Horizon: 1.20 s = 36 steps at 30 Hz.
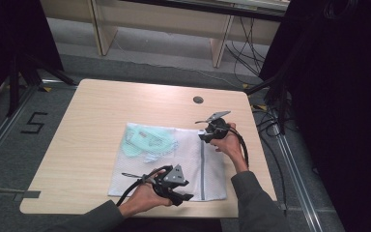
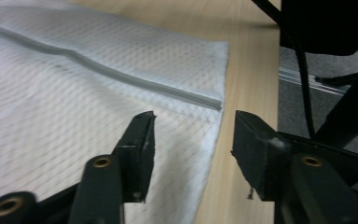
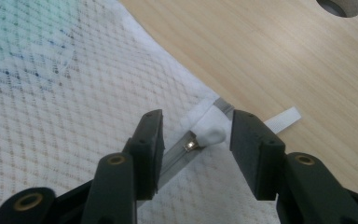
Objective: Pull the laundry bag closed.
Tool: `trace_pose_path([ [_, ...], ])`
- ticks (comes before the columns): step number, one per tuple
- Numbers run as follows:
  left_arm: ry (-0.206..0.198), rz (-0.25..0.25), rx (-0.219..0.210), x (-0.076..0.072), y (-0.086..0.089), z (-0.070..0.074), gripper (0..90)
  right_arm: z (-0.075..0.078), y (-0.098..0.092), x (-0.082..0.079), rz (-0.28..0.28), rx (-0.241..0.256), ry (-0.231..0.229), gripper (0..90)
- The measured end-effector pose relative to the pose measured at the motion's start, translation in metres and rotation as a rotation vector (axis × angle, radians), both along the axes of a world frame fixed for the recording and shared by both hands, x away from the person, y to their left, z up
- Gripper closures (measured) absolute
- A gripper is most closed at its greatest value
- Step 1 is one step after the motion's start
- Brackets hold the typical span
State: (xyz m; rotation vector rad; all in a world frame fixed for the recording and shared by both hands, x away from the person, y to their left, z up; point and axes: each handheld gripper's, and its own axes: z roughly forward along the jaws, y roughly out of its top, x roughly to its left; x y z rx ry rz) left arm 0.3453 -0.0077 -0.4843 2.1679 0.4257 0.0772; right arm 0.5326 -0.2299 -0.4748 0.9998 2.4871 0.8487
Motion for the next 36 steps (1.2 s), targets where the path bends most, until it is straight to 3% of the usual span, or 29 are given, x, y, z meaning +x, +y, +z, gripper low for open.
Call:
trace_pose_path([
  [2,0.0,0.02,0.0,0.002,0.005,0.002,45.6,0.005,0.0,-0.003,0.011,-0.018,0.002,50.7],
  [4,-0.007,0.031,-0.004,0.005,0.011,0.003,44.7,0.006,0.001,-0.005,0.001,-0.006,-0.017,49.6],
  [5,-0.001,0.046,0.002,0.006,0.014,0.004,43.7,0.01,0.0,-0.008,0.0,-0.012,-0.001,49.6],
  [8,-0.002,0.08,-0.001,0.007,0.022,0.005,39.5,0.013,0.0,-0.014,-0.005,0.004,-0.014,47.8],
  [9,-0.008,0.091,0.006,0.009,0.027,0.006,38.7,0.017,-0.001,-0.016,-0.007,-0.014,0.003,47.6],
  [10,-0.004,0.105,-0.003,0.009,0.03,0.007,38.2,0.016,0.001,-0.018,0.001,0.005,-0.023,47.6],
  [14,-0.012,0.138,-0.015,0.012,0.041,0.011,36.9,0.021,0.001,-0.024,0.025,-0.001,-0.001,47.3],
  [15,-0.012,0.145,-0.021,0.012,0.043,0.012,36.4,0.018,0.003,-0.025,0.016,0.01,-0.024,47.1],
  [16,-0.015,0.152,-0.021,0.013,0.046,0.013,36.0,0.019,0.003,-0.027,0.016,0.007,-0.015,47.0],
  [18,-0.018,0.162,-0.018,0.014,0.05,0.014,35.1,0.022,0.003,-0.03,0.026,0.011,0.004,46.7],
  [19,-0.022,0.164,-0.012,0.015,0.052,0.013,35.0,0.019,0.004,-0.031,0.022,0.032,-0.025,46.6],
  [21,-0.014,0.172,-0.016,0.016,0.056,0.014,34.3,0.022,0.004,-0.034,0.031,0.018,0.004,46.3],
  [22,-0.019,0.178,-0.02,0.016,0.058,0.014,34.0,0.02,0.006,-0.036,0.032,0.038,-0.028,46.1],
  [26,-0.036,0.186,-0.011,0.018,0.066,0.016,33.0,0.022,0.008,-0.043,0.038,0.032,-0.017,44.9],
  [29,-0.026,0.211,-0.018,0.018,0.07,0.015,32.9,0.023,0.008,-0.048,0.05,0.016,-0.008,44.5],
  [30,-0.032,0.206,-0.018,0.018,0.072,0.015,32.3,0.021,0.009,-0.05,0.049,0.035,-0.025,44.3],
  [31,-0.029,0.199,-0.01,0.019,0.074,0.015,31.7,0.023,0.008,-0.052,0.058,0.012,-0.004,43.8],
  [32,-0.036,0.217,-0.004,0.018,0.075,0.015,31.1,0.021,0.009,-0.053,0.053,0.022,-0.021,43.5],
  [34,-0.035,0.224,-0.017,0.018,0.079,0.015,30.5,0.023,0.009,-0.056,0.061,0.01,-0.013,42.6],
  [35,-0.034,0.236,-0.011,0.018,0.082,0.015,30.5,0.021,0.01,-0.058,0.052,0.033,-0.032,42.2],
  [36,-0.033,0.235,-0.023,0.019,0.083,0.015,30.5,0.022,0.01,-0.058,0.063,0.018,-0.041,41.6],
])
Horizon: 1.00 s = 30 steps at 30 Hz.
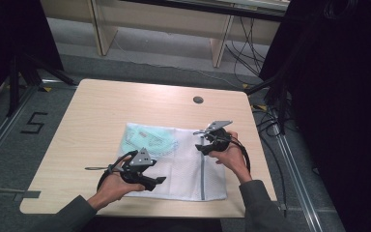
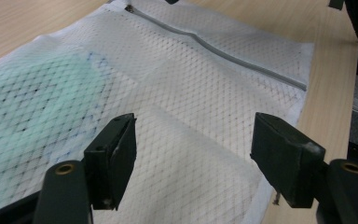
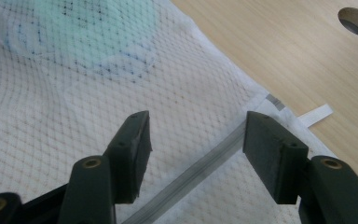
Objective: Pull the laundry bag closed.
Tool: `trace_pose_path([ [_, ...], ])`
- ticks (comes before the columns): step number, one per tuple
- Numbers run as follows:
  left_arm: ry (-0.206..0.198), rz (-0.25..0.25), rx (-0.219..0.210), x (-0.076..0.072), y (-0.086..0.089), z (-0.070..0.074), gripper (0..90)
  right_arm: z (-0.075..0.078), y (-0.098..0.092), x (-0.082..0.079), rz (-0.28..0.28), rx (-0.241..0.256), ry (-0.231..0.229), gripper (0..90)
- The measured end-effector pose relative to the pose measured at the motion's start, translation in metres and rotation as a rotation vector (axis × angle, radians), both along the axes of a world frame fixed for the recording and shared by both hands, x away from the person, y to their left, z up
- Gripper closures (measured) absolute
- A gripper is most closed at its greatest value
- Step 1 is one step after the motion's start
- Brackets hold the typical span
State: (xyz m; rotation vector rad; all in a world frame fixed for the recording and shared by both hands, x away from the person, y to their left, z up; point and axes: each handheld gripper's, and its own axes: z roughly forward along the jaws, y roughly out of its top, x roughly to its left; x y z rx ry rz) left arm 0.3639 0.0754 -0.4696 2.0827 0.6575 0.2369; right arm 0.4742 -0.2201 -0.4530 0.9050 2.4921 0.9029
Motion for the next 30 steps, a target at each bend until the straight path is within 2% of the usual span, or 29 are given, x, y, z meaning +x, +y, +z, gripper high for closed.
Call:
trace_pose_path([
  [2,-0.007,0.006,0.003,0.001,0.004,0.001,30.3,0.0,0.001,-0.004,0.0,0.0,0.01,41.4],
  [3,-0.01,0.009,0.018,0.001,0.007,0.002,30.0,0.0,0.001,-0.006,0.006,0.0,0.007,41.4],
  [4,-0.01,0.024,0.002,0.0,0.007,0.002,29.4,0.0,0.001,-0.007,0.014,-0.014,0.004,41.3],
  [5,-0.015,0.014,0.015,0.001,0.01,0.002,28.9,-0.001,0.002,-0.009,0.008,0.001,0.004,41.2],
  [6,-0.003,0.03,-0.001,0.0,0.009,0.001,28.8,-0.001,0.003,-0.011,0.011,-0.006,0.001,41.0],
  [7,-0.002,0.022,0.004,0.0,0.01,0.001,28.7,-0.001,0.003,-0.014,0.021,-0.007,0.013,40.9],
  [8,-0.008,0.017,0.015,0.0,0.012,0.001,28.7,-0.001,0.004,-0.015,0.031,-0.002,-0.002,40.9],
  [9,-0.009,0.025,0.005,-0.001,0.011,0.001,28.7,0.001,0.003,-0.017,0.048,-0.014,0.015,40.8],
  [10,-0.01,0.026,-0.003,-0.002,0.012,0.001,28.7,-0.001,0.005,-0.019,0.039,0.006,0.009,40.5],
  [11,-0.008,0.031,0.004,-0.003,0.012,0.001,28.6,-0.001,0.005,-0.023,0.038,0.002,0.01,40.1],
  [13,-0.02,0.023,0.001,-0.003,0.014,0.002,28.2,0.0,0.005,-0.026,0.066,0.002,-0.003,40.0],
  [14,-0.006,0.036,-0.006,-0.004,0.015,0.002,28.1,0.0,0.005,-0.027,0.071,0.011,-0.006,40.0],
  [15,-0.03,0.02,0.001,-0.002,0.017,0.002,28.1,0.001,0.005,-0.031,0.063,0.019,0.006,39.8],
  [16,-0.015,0.037,0.009,-0.004,0.019,0.003,28.1,0.002,0.003,-0.033,0.067,0.017,0.018,39.5],
  [17,-0.026,0.04,-0.009,-0.004,0.019,0.002,28.2,0.0,0.003,-0.034,0.077,0.031,-0.007,38.7],
  [18,-0.023,0.043,0.008,-0.004,0.021,0.003,28.2,0.0,0.003,-0.036,0.068,0.033,-0.002,38.3],
  [19,-0.031,0.042,0.0,-0.004,0.023,0.003,28.1,0.0,0.002,-0.038,0.072,0.035,0.005,38.4],
  [20,-0.009,0.036,0.013,-0.004,0.025,0.004,28.0,0.001,0.001,-0.04,0.063,0.035,0.004,38.2],
  [21,-0.014,0.053,-0.002,-0.006,0.025,0.003,27.8,0.001,0.0,-0.042,0.066,0.038,0.002,37.7],
  [22,-0.024,0.047,-0.006,-0.006,0.026,0.003,27.7,0.001,-0.001,-0.044,0.071,0.041,-0.005,37.6],
  [23,-0.02,0.051,0.0,-0.007,0.026,0.003,27.7,0.003,-0.002,-0.047,0.063,0.035,0.024,37.5],
  [24,-0.029,0.042,0.012,-0.007,0.028,0.004,27.7,0.0,-0.002,-0.048,0.058,0.057,-0.003,37.2],
  [25,-0.02,0.052,0.003,-0.008,0.028,0.003,27.7,0.0,-0.003,-0.05,0.06,0.048,0.003,36.9],
  [26,-0.031,0.039,0.014,-0.008,0.029,0.004,27.7,0.002,-0.004,-0.052,0.07,0.035,0.03,36.9],
  [27,-0.032,0.04,0.012,-0.009,0.03,0.004,27.6,0.0,-0.004,-0.054,0.062,0.042,0.007,36.9],
  [28,-0.03,0.048,0.003,-0.01,0.03,0.004,27.6,-0.001,-0.005,-0.056,0.056,0.044,0.01,36.9],
  [30,-0.027,0.039,0.023,-0.01,0.033,0.005,27.6,0.0,-0.006,-0.059,0.066,0.038,0.013,36.8],
])
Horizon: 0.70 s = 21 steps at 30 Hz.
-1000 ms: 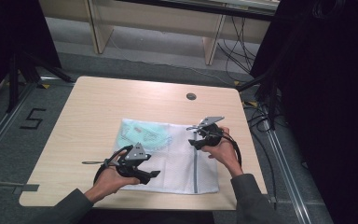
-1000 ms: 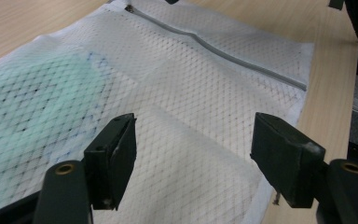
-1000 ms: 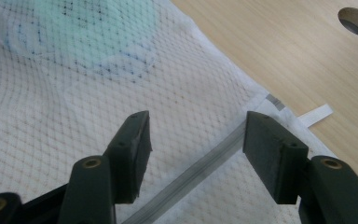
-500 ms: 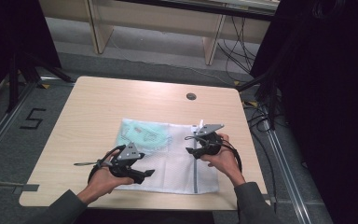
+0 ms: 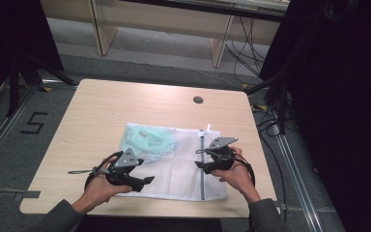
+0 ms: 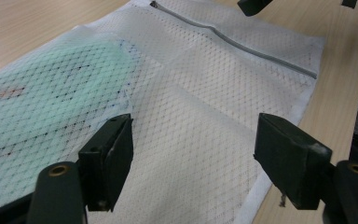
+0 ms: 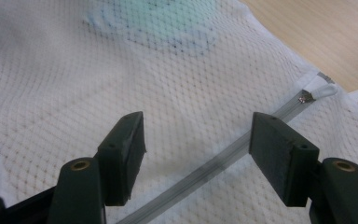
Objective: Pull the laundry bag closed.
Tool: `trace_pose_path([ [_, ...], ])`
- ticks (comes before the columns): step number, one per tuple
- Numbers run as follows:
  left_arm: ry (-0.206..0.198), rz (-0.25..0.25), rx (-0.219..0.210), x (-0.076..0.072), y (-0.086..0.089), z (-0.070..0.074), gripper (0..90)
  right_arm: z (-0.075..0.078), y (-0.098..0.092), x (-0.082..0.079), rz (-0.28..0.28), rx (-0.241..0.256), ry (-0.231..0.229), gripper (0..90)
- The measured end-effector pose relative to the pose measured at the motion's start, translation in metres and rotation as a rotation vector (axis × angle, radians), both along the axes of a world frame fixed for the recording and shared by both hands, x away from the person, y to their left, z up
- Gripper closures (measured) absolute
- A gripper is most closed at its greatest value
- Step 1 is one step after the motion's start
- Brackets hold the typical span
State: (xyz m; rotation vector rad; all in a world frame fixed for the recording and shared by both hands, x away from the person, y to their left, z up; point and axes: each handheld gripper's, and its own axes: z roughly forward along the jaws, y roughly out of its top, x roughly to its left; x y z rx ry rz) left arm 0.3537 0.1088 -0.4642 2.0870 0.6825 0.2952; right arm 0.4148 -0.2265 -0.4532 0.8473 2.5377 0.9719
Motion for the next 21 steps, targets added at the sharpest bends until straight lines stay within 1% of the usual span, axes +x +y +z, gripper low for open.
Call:
trace_pose_path([
  [1,0.004,0.007,-0.004,0.0,0.001,0.0,27.5,-0.001,0.0,-0.002,0.0,0.007,-0.015,36.6],
  [2,-0.005,0.011,-0.017,-0.001,0.0,-0.001,27.5,-0.001,0.0,-0.005,-0.004,0.011,-0.003,36.3],
  [3,-0.001,0.013,-0.005,-0.001,0.002,0.0,27.4,0.0,-0.002,-0.005,0.006,0.005,-0.006,36.0],
  [4,0.007,0.015,0.005,-0.001,0.004,0.0,27.3,-0.002,-0.002,-0.007,-0.002,0.02,-0.017,36.0],
  [5,-0.004,0.013,0.001,-0.001,0.004,0.0,27.3,-0.002,-0.003,-0.009,0.002,0.011,-0.007,35.8],
  [6,-0.004,0.015,-0.009,-0.001,0.004,0.0,27.2,-0.002,-0.004,-0.011,0.001,0.01,-0.003,35.1],
  [7,-0.004,0.016,0.007,-0.001,0.006,0.0,27.1,-0.003,-0.005,-0.012,-0.001,0.017,-0.015,34.7],
  [8,0.009,0.034,-0.014,-0.003,0.005,0.0,27.1,-0.004,-0.007,-0.014,-0.002,0.01,0.0,34.8],
  [10,0.001,0.022,-0.012,-0.002,0.008,0.0,26.9,-0.005,-0.008,-0.018,-0.009,0.013,0.009,34.7],
  [11,-0.009,0.01,0.011,-0.002,0.01,0.0,26.9,-0.004,-0.011,-0.02,0.007,-0.005,0.021,34.7],
  [12,0.007,0.038,-0.007,-0.004,0.009,0.0,26.8,-0.007,-0.011,-0.021,-0.005,0.011,-0.003,34.7],
  [13,0.002,0.033,-0.005,-0.003,0.01,0.0,26.8,-0.007,-0.012,-0.023,-0.006,0.006,0.009,34.5],
  [14,-0.008,0.023,0.001,-0.002,0.011,0.0,26.8,-0.005,-0.014,-0.024,0.005,-0.012,0.031,34.3],
  [15,-0.001,0.027,0.005,-0.003,0.012,0.0,26.8,-0.009,-0.014,-0.026,-0.012,0.011,0.007,34.2],
  [16,0.009,0.036,-0.006,-0.003,0.012,0.0,26.8,-0.008,-0.015,-0.027,-0.005,0.0,0.016,34.1],
  [17,0.004,0.041,-0.006,-0.004,0.013,0.0,26.7,-0.007,-0.017,-0.029,0.0,-0.012,0.034,34.0],
  [18,-0.01,0.027,0.021,-0.003,0.015,0.001,26.7,-0.01,-0.017,-0.03,-0.01,0.012,0.011,33.7],
  [19,-0.002,0.027,0.007,-0.003,0.015,0.0,26.7,-0.01,-0.019,-0.032,-0.004,-0.002,0.019,33.3],
  [20,0.008,0.041,0.0,-0.004,0.015,0.0,26.6,-0.008,-0.02,-0.034,-0.001,-0.017,0.045,33.2],
  [21,0.012,0.042,-0.002,-0.005,0.016,-0.001,26.6,-0.012,-0.02,-0.036,-0.014,0.01,0.023,32.9],
])
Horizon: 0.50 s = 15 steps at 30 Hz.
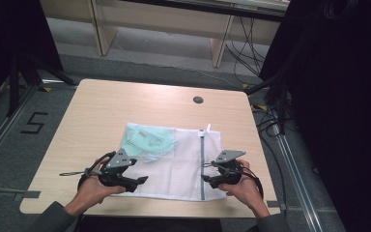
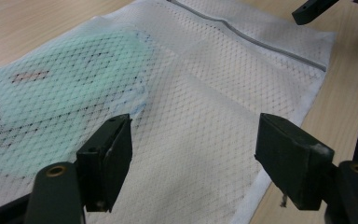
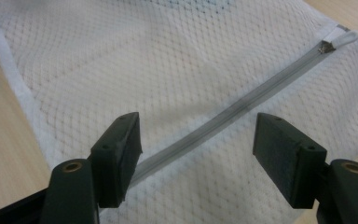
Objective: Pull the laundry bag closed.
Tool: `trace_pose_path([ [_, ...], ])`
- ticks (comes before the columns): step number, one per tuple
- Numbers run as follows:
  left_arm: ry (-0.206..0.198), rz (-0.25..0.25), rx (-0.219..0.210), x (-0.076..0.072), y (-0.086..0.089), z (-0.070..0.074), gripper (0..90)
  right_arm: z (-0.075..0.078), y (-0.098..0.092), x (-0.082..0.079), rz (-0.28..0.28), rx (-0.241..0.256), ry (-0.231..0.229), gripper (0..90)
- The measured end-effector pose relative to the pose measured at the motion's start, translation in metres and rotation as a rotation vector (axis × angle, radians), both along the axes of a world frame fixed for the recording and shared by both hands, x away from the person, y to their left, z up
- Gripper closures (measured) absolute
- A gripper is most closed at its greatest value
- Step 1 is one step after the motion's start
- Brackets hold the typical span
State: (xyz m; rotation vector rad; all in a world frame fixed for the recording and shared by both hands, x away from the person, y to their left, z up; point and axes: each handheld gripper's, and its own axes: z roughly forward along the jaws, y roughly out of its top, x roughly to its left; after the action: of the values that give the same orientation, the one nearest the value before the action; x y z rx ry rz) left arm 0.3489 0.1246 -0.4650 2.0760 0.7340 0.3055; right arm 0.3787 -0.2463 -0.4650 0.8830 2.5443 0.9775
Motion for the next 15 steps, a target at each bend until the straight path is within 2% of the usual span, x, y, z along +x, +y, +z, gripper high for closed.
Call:
trace_pose_path([
  [1,-0.004,0.002,0.008,0.0,0.001,0.0,26.6,0.0,-0.001,-0.003,-0.003,-0.012,0.012,32.4],
  [2,-0.002,0.004,-0.013,-0.001,0.0,-0.001,26.5,0.002,-0.003,-0.004,0.0,-0.018,0.037,32.2],
  [3,-0.012,-0.015,0.02,-0.001,0.002,0.001,26.5,-0.001,-0.003,-0.006,-0.01,0.001,0.008,32.1],
  [4,-0.01,-0.001,0.022,-0.002,0.002,0.0,26.4,0.0,-0.005,-0.007,-0.001,-0.009,0.004,31.8],
  [5,-0.012,-0.012,0.012,-0.002,0.003,0.001,26.4,0.001,-0.006,-0.009,0.002,-0.017,0.019,31.8],
  [6,-0.016,-0.003,0.017,-0.003,0.003,0.001,26.3,-0.002,-0.007,-0.011,-0.008,0.005,-0.006,31.7],
  [7,-0.009,-0.01,0.014,-0.004,0.004,0.001,26.2,0.0,-0.008,-0.012,-0.009,-0.009,0.0,31.7],
  [9,0.007,0.005,0.005,-0.007,0.004,0.0,26.1,0.0,-0.009,-0.016,-0.007,-0.004,0.002,31.5],
  [11,-0.004,-0.002,0.004,-0.008,0.005,0.0,25.9,-0.002,-0.01,-0.019,-0.014,0.001,0.003,30.9],
  [12,-0.002,-0.01,0.012,-0.01,0.005,0.0,25.8,-0.002,-0.011,-0.02,-0.01,-0.006,0.011,31.0],
  [13,0.013,-0.003,0.002,-0.012,0.004,0.0,25.7,-0.003,-0.012,-0.021,-0.014,-0.008,0.009,30.9],
  [14,-0.001,-0.018,0.025,-0.012,0.005,0.0,25.7,-0.001,-0.013,-0.023,-0.008,-0.017,0.033,30.6],
  [15,0.008,-0.015,0.024,-0.013,0.004,-0.001,25.6,-0.001,-0.013,-0.025,-0.011,-0.015,0.044,30.4],
])
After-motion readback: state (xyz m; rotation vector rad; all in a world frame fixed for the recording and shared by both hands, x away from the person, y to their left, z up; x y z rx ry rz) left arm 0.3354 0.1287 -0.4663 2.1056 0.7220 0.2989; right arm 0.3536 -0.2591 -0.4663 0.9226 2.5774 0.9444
